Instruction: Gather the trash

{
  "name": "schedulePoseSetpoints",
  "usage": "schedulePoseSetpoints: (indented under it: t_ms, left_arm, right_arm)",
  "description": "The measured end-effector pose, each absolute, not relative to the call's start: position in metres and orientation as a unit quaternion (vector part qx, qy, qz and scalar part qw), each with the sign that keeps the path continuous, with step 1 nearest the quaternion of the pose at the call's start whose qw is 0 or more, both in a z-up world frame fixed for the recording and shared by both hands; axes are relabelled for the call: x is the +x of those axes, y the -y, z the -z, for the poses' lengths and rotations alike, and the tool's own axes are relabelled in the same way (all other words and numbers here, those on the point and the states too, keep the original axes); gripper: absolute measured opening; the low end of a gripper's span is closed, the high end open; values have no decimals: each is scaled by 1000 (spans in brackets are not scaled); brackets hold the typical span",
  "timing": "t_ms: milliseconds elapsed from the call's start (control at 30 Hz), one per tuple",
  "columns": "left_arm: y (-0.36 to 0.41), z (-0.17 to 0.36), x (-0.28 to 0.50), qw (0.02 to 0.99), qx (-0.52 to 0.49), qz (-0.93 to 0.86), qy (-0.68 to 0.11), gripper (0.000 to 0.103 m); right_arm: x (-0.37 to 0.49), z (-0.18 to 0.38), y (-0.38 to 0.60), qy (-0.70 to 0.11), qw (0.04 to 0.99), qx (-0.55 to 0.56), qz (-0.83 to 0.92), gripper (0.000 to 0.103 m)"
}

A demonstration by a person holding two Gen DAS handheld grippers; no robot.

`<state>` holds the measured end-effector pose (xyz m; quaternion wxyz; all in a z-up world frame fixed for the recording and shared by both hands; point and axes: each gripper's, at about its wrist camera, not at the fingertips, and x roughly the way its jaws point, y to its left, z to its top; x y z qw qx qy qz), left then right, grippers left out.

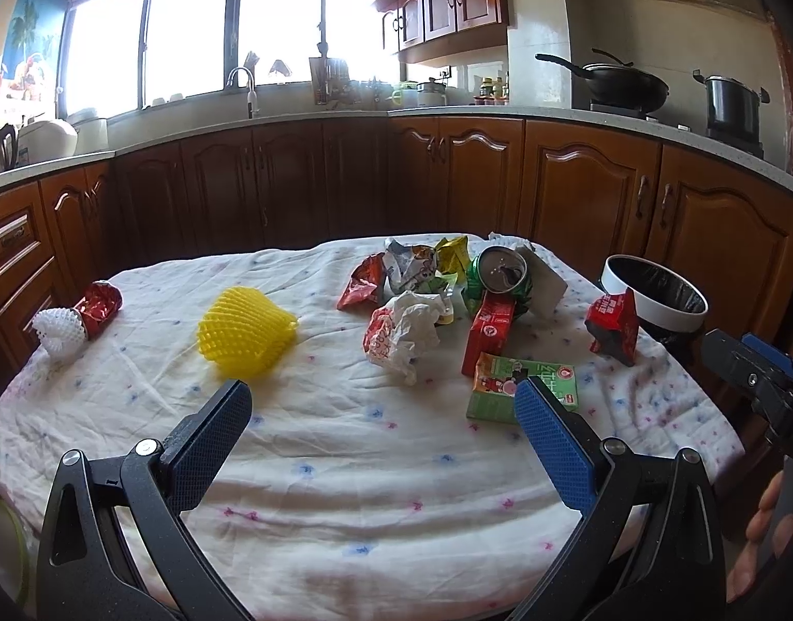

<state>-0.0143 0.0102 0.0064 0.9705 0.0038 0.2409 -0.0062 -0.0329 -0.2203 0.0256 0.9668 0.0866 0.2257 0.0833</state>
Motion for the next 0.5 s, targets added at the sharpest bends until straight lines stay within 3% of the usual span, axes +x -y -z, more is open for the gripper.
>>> schedulePoseSetpoints:
  t_ms: [500]
  left_arm:
    - [-10, -5, -12, 970, 3, 6, -243, 103]
  right_arm:
    - [-33, -25, 219, -227, 966, 89, -86, 101]
